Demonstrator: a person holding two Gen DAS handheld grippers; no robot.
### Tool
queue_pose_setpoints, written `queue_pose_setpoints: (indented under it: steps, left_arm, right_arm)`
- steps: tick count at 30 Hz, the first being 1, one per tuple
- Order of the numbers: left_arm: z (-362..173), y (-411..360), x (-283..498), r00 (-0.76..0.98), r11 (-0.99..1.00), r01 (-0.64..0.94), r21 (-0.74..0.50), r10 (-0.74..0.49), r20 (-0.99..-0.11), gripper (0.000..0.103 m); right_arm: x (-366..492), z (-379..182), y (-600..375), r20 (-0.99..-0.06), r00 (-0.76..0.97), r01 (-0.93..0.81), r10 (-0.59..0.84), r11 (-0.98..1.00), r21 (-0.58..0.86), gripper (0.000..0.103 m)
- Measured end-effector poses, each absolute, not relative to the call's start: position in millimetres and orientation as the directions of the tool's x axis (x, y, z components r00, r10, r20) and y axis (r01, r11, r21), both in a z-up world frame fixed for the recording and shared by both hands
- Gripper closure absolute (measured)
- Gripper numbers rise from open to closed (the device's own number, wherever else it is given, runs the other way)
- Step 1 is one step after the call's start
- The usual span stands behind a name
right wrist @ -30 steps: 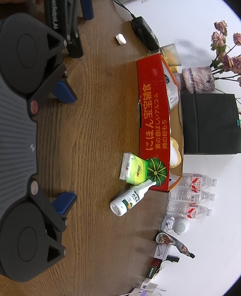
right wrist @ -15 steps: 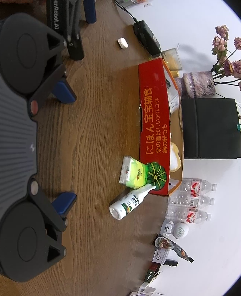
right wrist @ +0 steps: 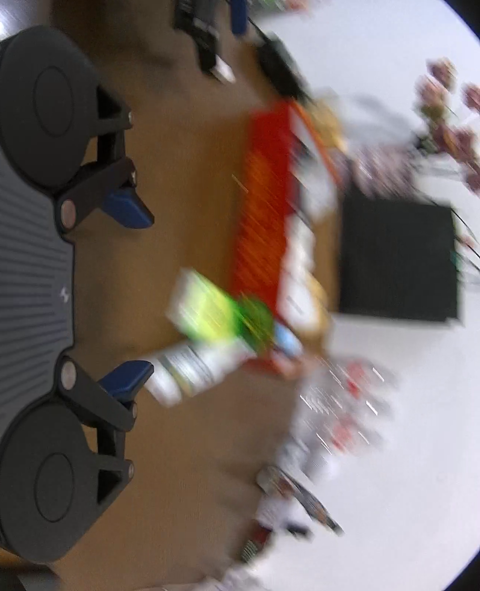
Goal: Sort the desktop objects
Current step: 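Grasp white earbud case with left gripper while right grasps white spray bottle, then carry the earbud case and spray bottle into the box and release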
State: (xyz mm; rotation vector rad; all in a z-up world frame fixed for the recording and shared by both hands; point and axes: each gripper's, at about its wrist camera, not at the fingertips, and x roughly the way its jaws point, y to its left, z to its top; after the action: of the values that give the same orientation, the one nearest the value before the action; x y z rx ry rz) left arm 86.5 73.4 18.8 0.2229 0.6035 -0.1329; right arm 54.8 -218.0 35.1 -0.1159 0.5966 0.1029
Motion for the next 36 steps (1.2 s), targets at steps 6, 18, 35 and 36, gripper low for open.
queue_pose_setpoints:
  steps: [6, 18, 35, 36]
  left_arm:
    - [5.6, 88.0, 108.4, 0.781, 0.980, 0.182, 0.079, -0.095, -0.618, 0.041]
    - [13.6, 74.0, 82.3, 0.798, 0.966, 0.250, 0.069, -0.165, -0.579, 0.075]
    - [103.9, -4.9, 228.8, 0.781, 0.942, 0.261, -0.211, -0.335, -0.527, 0.075]
    - [96.0, -7.9, 240.1, 0.776, 0.941, 0.246, -0.234, -0.336, -0.534, 0.075]
  right_arm:
    - [97.2, 22.0, -247.7, -0.598, 0.798, -0.146, 0.077, 0.987, -0.068, 0.052]
    - [115.6, 5.7, -254.5, -0.642, 0.761, -0.134, 0.090, 0.991, -0.020, 0.077]
    - [205.6, 103.3, -216.5, -0.525, 0.811, -0.167, 0.258, 0.962, 0.216, 0.077]
    - [220.6, 97.0, -212.6, -0.543, 0.800, -0.153, 0.255, 0.962, 0.225, 0.077]
